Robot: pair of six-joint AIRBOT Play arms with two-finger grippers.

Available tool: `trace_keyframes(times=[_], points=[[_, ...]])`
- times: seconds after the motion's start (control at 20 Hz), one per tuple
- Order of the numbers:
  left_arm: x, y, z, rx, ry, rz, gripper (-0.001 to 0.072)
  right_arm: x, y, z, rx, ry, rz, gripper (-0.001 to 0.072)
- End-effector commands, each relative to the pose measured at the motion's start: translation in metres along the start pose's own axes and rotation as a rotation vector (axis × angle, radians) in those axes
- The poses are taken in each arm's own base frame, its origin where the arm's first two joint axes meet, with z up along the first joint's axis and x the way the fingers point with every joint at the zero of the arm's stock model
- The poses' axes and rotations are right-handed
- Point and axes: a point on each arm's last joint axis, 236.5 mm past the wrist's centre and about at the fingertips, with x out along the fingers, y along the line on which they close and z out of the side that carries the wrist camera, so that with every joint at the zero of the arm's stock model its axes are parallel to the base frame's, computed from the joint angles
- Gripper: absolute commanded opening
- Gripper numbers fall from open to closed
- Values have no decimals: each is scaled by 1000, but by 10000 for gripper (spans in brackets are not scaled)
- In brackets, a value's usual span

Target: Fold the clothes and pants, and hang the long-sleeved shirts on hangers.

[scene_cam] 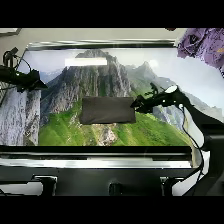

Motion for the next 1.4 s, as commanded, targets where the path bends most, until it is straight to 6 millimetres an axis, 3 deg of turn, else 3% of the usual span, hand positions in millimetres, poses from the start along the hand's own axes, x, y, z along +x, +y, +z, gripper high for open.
trace_keyframes(times=[0.0,0.1,0.15,0.25,0.4,0.55,0.8,1.0,1.2,1.35], points=[[0,0,0,2,-1,0,16,23,6,-9,-6,30,0,298],[0,0,0,3,-2,0,16,19,11,-9,-8,23,8,89],[-1,0,0,3,-2,0,16,12,15,-5,-20,5,10,32],[0,0,0,3,-2,0,16,-12,33,11,-63,-65,25,31],[0,0,0,3,-2,-1,16,-67,60,48,-112,-236,41,30],[0,0,0,2,-1,-1,16,-138,69,87,77,-442,86,30],[0,0,0,3,-1,0,16,-256,55,127,197,-739,138,30],[0,0,0,3,-1,0,16,-339,22,138,288,-948,119,30],[0,0,0,3,-1,0,17,-388,-22,126,382,-1043,18,30],[0,0,0,3,-1,0,16,-414,-43,110,447,-1101,-75,30]])
